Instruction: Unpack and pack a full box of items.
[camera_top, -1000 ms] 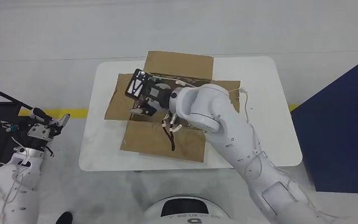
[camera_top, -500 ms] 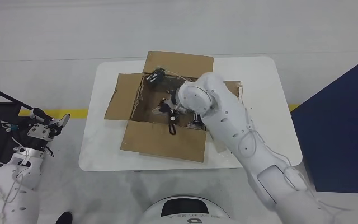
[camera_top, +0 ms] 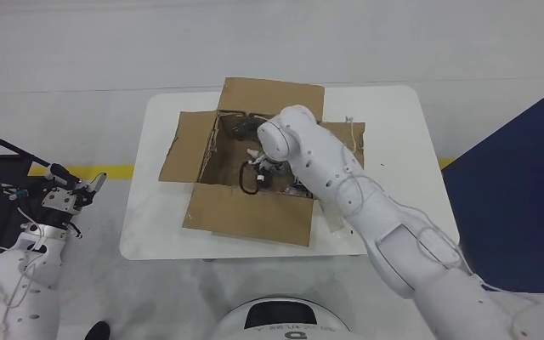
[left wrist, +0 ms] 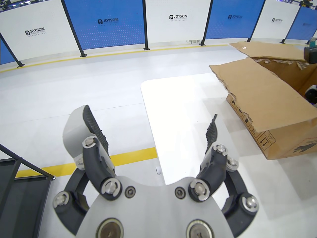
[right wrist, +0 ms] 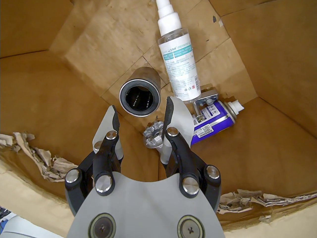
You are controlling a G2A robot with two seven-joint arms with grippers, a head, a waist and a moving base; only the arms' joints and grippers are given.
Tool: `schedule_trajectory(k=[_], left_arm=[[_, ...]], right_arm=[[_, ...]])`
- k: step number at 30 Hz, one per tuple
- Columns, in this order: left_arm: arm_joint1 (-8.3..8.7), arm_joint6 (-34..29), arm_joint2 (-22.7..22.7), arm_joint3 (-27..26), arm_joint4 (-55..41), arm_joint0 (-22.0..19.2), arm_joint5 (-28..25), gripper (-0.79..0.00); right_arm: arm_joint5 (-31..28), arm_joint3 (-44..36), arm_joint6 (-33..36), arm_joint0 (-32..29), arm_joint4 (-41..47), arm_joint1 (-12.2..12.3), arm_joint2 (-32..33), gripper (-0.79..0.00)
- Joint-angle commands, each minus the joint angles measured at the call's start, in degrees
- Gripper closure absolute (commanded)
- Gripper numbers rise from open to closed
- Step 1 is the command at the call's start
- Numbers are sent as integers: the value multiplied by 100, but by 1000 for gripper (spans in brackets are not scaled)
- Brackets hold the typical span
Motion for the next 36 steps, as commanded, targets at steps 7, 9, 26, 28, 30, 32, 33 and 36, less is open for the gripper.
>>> schedule_trajectory(k=[7, 9, 26, 28, 30, 32, 33, 36], left_arm=[[0, 0, 0, 0, 0, 0, 0, -785], [0, 0, 0, 0, 0, 0, 0, -785], [0, 0, 0, 0, 0, 0, 0, -785], [0, 0, 0, 0, 0, 0, 0, -785], [0, 0, 0, 0, 0, 0, 0, -785], [0, 0, 0, 0, 0, 0, 0, -785], [0, 0, 0, 0, 0, 0, 0, -785], [0, 0, 0, 0, 0, 0, 0, -785]], right_arm=[[186, 957, -119, 350, -54, -211, -283, -354], [155, 1221, -151, 443, 4, -295, -378, -354], [-472, 3079, -1005, 986, 584, -1078, -920, 0], [-522, 3173, -1127, 1054, 647, -1129, -904, 0], [-527, 3183, -1307, 1120, 695, -1151, -856, 0], [-533, 3082, -1526, 1160, 724, -1141, -786, 0], [-543, 3010, -1600, 1158, 718, -1123, -753, 0], [-519, 2559, -1833, 1080, 628, -1014, -623, 0]])
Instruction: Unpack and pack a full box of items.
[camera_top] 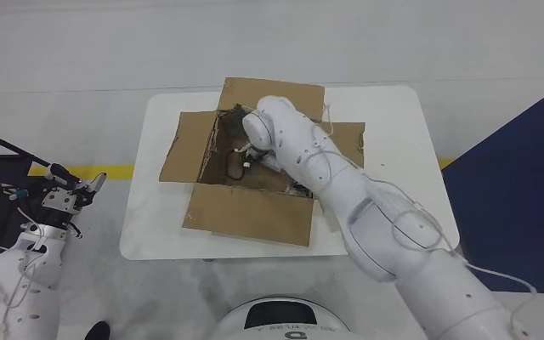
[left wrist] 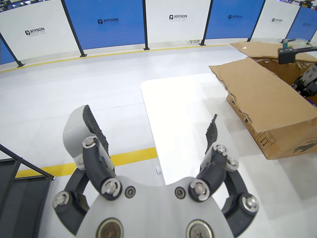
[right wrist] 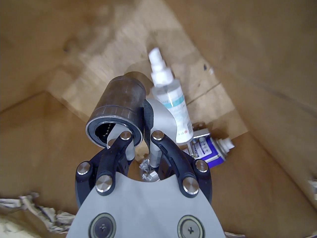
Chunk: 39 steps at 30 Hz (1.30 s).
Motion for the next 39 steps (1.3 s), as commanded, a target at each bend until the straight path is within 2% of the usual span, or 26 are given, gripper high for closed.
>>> schedule_trajectory(k=[1, 4, 7, 12, 14, 17, 22, 25, 28, 30, 39], left_arm=[[0, 0, 0, 0, 0, 0, 0, -785], [0, 0, 0, 0, 0, 0, 0, -785], [0, 0, 0, 0, 0, 0, 0, -785], [0, 0, 0, 0, 0, 0, 0, -785], [0, 0, 0, 0, 0, 0, 0, -785], [0, 0, 0, 0, 0, 0, 0, -785], [0, 0, 0, 0, 0, 0, 0, -785], [0, 0, 0, 0, 0, 0, 0, -785], [0, 0, 0, 0, 0, 0, 0, -785], [0, 0, 0, 0, 0, 0, 0, -785], [0, 0, 0, 0, 0, 0, 0, -785]], right_arm=[[30, -410, -123, -103, -83, 99, 106, 0], [141, -1344, -144, -440, -412, 347, 332, 0], [414, -2753, 27, -1063, -1007, 691, 715, 0], [781, -5882, 260, -2840, -2417, 1297, 1779, 0], [857, -6983, 19, -3647, -2876, 1464, 2247, 0], [945, -8117, -666, -4686, -3122, 1610, 2822, 0], [1311, -9056, -1911, -5996, -2771, 1730, 3957, 0], [1992, -9248, -2448, -6661, -2383, 1743, 4689, 0], [2530, -9471, -2997, -7279, -1974, 1720, 5016, 0], [2564, -9572, -3416, -7637, -1572, 1704, 5117, 0], [2564, -9572, -3416, -7637, -1572, 1704, 5117, 0]])
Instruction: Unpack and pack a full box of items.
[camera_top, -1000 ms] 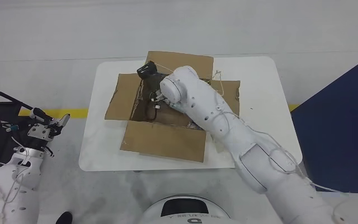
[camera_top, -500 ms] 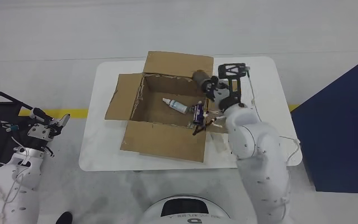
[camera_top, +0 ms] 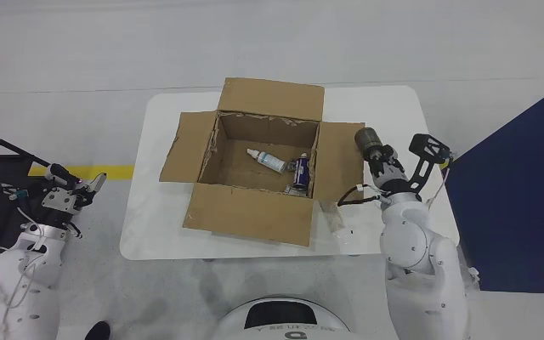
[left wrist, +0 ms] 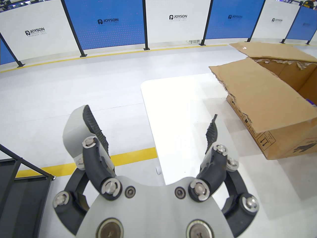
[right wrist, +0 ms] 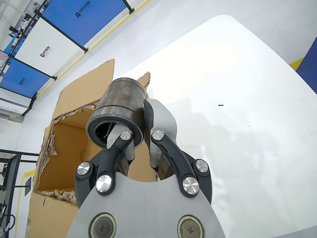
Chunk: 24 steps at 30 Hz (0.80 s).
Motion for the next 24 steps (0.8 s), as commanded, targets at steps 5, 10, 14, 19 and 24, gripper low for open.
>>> schedule_trajectory(k=[5, 10, 14, 19, 24], left_arm=[[0, 0, 0, 0, 0, 0, 0, -785], [0, 0, 0, 0, 0, 0, 0, -785], [0, 0, 0, 0, 0, 0, 0, -785], [0, 0, 0, 0, 0, 0, 0, -785], [0, 0, 0, 0, 0, 0, 0, -785]], right_arm=[[633, 656, 514, 583, 120, -24, -47, 0], [1298, 937, 1204, 948, 360, 16, 712, 0], [1628, 804, 1423, 911, 493, 54, 1339, 0], [2030, 1097, 2536, 1107, -1251, 177, 1276, 0], [1245, 2210, 3715, 1905, -3134, 172, 1196, 0]])
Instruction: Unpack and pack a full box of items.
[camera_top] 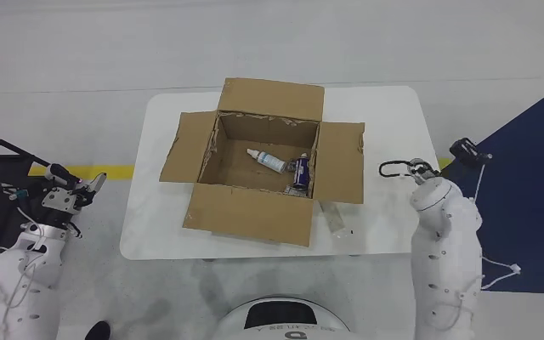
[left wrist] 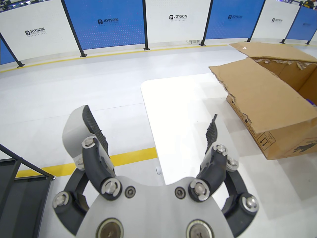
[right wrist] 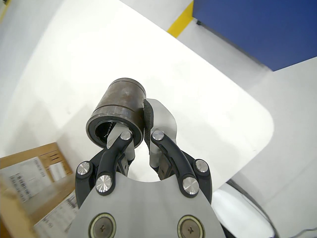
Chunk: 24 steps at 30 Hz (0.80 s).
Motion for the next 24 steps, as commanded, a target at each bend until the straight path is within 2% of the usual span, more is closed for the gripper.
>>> schedule_trajectory(k=[1, 8, 13, 24], left_arm=[[0, 0, 0, 0, 0, 0, 0, -785], [0, 0, 0, 0, 0, 0, 0, -785], [0, 0, 0, 0, 0, 0, 0, -785], [0, 0, 0, 0, 0, 0, 0, -785]], right_arm=[[-492, 478, 428, 413, -692, -63, 55, 0], [-1601, 1154, 1536, 1213, -1762, -455, 371, 0], [-2161, 1268, 2096, 1438, -1660, -709, 481, 0], [-2364, 1895, 2298, 1786, -2157, -1018, 752, 0]])
